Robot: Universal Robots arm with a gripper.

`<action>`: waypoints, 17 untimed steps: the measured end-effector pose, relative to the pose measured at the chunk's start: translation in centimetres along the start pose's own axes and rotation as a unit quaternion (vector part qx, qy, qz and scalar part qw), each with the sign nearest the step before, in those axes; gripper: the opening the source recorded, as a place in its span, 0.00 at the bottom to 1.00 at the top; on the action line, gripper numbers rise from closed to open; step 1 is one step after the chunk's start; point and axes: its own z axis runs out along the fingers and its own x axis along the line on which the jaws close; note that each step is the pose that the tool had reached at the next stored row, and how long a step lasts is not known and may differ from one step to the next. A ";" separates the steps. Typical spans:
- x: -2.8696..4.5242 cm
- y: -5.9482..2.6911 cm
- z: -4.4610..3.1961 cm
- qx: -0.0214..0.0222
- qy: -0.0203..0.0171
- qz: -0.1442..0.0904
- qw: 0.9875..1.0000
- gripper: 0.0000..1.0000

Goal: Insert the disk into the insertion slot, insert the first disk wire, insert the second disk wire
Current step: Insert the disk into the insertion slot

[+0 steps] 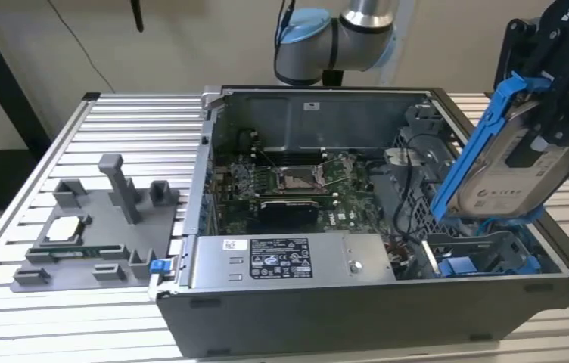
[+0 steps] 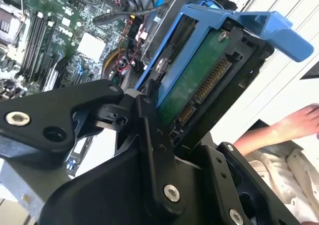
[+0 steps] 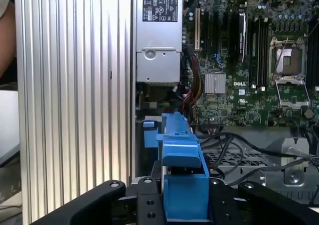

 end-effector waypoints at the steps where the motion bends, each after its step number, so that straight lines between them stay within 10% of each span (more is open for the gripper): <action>1: 0.01 0.00 0.13 0.001 0.000 0.000 1.000 0.00; 6: 0.23 -0.03 0.84 0.008 0.000 0.000 1.000 0.00; 17: 0.83 -0.05 1.53 0.008 -0.002 0.000 1.000 0.00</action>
